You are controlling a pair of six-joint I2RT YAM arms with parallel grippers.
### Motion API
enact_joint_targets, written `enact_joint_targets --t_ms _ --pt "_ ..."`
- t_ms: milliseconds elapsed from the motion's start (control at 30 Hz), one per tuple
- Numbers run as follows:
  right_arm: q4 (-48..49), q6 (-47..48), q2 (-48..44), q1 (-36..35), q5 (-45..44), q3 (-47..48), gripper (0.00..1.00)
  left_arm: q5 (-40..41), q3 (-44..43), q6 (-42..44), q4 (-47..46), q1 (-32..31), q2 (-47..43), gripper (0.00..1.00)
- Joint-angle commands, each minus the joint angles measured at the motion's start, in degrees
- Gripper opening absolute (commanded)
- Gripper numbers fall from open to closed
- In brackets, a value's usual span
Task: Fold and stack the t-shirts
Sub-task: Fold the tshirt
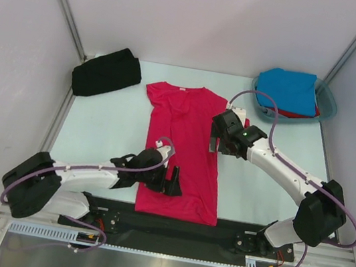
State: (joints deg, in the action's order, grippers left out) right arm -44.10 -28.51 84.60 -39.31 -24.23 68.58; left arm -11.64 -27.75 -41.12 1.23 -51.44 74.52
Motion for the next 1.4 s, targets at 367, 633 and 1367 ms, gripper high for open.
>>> enact_joint_targets --t_ms 367,633,1367 --pt "-0.7 -0.8 1.2 -0.2 -2.3 0.2 0.92 4.6 16.1 -13.1 25.2 -4.5 -5.6 1.00" --pt "0.9 -0.4 1.5 0.9 -2.1 -0.5 0.92 4.3 16.8 -19.6 29.6 -8.0 -11.4 1.00" --pt "29.9 -9.8 16.8 25.4 29.8 -1.4 0.76 24.1 -13.1 -5.6 32.1 -7.9 -8.8 1.00"
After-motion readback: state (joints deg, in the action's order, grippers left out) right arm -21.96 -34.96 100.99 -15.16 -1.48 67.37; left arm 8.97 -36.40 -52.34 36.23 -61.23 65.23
